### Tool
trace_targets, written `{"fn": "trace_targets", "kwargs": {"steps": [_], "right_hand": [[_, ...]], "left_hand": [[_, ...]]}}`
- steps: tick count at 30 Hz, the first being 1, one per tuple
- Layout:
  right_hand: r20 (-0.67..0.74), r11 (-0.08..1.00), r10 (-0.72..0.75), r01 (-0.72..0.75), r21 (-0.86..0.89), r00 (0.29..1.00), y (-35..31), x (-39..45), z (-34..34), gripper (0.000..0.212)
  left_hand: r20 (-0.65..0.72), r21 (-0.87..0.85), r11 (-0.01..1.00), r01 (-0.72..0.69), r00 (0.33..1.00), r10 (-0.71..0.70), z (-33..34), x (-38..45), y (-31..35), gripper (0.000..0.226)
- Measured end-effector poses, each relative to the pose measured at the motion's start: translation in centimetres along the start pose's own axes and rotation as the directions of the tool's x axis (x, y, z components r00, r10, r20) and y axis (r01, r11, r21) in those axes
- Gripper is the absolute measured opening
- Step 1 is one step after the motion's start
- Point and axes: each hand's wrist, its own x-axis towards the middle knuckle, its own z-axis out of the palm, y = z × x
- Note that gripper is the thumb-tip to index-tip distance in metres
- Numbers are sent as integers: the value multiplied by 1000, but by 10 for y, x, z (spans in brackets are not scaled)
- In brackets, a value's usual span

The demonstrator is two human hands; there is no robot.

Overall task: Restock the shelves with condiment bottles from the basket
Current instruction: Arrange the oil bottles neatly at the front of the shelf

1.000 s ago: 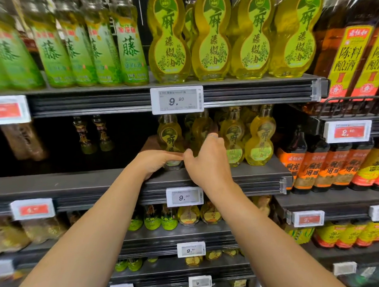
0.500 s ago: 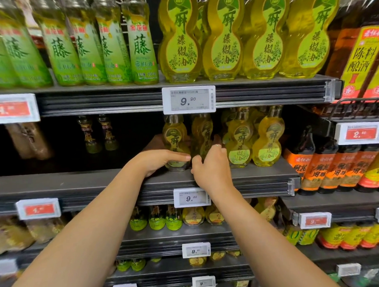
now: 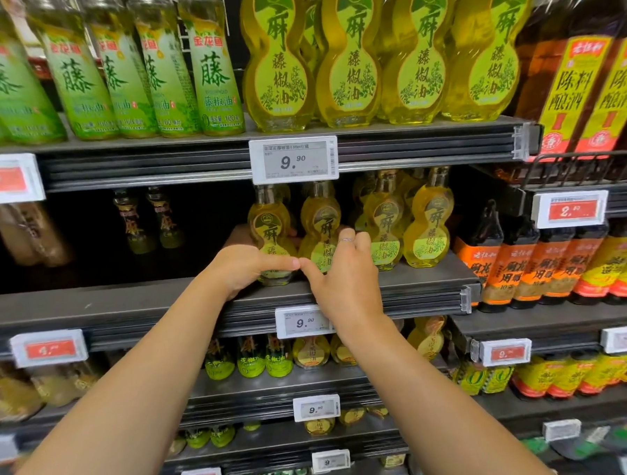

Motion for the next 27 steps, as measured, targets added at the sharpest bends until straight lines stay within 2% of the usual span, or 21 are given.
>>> {"fn": "trace_targets", "kwargs": {"steps": [5, 6, 8, 10, 15, 20, 24, 27], "right_hand": [[36, 998, -63, 64, -29, 997, 7, -3, -11, 63], [42, 997, -75, 76, -20, 996, 10, -5, -13, 62], [44, 996, -87, 87, 1, 995, 14, -9, -16, 61], [45, 995, -95, 95, 9, 994, 16, -12, -17, 60], [30, 998, -68, 68, -10, 997, 17, -12, -15, 60], [14, 998, -55, 55, -15, 998, 19, -13, -14, 60], [32, 999, -52, 52, 5, 998, 21, -15, -16, 61], [43, 999, -54, 53, 11, 998, 21, -14, -17, 62]], "left_hand": [[39, -66, 997, -30, 999, 32, 9, 3, 4, 25], [28, -72, 997, -32, 999, 34, 9, 5, 3, 26], [5, -83, 996, -13, 1000, 14, 11, 10, 1, 48], [42, -123, 992, -2, 999, 7, 13, 12, 2, 66], [204, -191, 982, 6, 978, 34, 18, 15, 9, 76], [232, -204, 979, -1, 971, 50, 22, 14, 13, 38], [197, -212, 977, -14, 979, 57, 22, 11, 12, 27], [97, -191, 981, -29, 994, 48, 22, 10, 9, 22]]}}
